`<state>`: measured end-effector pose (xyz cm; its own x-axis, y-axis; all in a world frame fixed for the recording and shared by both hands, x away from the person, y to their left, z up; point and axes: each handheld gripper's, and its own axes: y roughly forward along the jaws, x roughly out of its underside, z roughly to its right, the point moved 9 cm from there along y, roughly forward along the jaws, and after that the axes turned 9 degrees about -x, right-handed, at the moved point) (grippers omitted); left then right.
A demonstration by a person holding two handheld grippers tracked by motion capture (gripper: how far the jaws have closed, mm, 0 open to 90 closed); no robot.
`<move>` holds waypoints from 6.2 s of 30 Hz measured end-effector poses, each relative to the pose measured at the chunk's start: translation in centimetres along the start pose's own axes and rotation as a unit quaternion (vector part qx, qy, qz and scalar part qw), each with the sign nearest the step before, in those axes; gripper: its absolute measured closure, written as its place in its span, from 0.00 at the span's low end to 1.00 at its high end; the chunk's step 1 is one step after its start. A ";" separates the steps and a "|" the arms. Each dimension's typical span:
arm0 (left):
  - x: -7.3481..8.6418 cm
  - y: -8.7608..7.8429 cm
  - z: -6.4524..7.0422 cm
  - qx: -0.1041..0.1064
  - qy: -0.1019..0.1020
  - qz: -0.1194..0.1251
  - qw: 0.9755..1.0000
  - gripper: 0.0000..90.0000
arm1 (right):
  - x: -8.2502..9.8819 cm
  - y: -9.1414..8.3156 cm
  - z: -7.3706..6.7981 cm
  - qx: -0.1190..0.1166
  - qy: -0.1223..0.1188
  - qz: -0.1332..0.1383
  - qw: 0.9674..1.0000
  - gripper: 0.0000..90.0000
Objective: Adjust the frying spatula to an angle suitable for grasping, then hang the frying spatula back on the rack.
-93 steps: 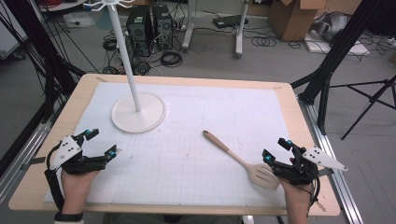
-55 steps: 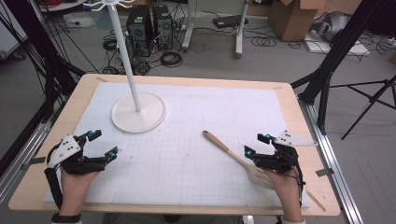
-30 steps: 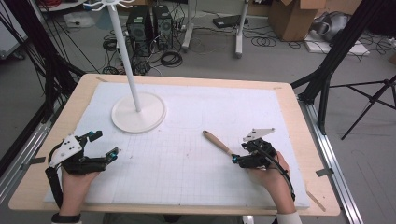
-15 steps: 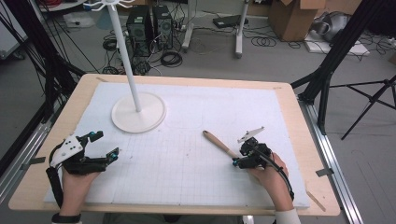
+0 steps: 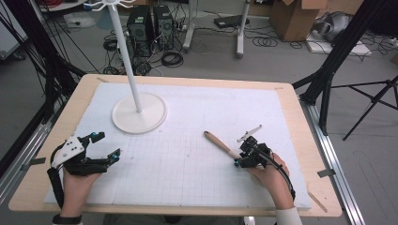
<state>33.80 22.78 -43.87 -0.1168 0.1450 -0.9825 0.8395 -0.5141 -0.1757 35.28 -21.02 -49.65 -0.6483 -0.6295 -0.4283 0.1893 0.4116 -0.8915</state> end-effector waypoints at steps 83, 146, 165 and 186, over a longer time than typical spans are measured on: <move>-1.9 -0.3 0.7 0.020 -0.015 0.032 0.999 0.14 | -2.7 -6.6 -3.6 -0.044 -0.054 0.229 0.971 0.86; -12.8 5.0 15.8 0.130 -0.040 0.137 0.981 0.37 | -10.5 -6.7 -14.0 0.007 -0.137 0.421 0.897 0.86; -13.8 7.1 17.9 0.112 -0.088 0.137 0.980 0.57 | -10.9 -6.6 -14.6 0.018 -0.143 0.431 0.891 0.86; -13.7 7.5 18.6 0.138 -0.089 0.136 0.977 0.85 | -11.1 -6.2 -14.4 0.019 -0.143 0.427 0.893 0.85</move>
<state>31.85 1.24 -32.86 -0.0206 -0.1647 -0.9861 0.6795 -0.7258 0.1070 30.66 -7.11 -37.20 -0.0421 -0.2424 -0.9693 0.5531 0.8023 -0.2247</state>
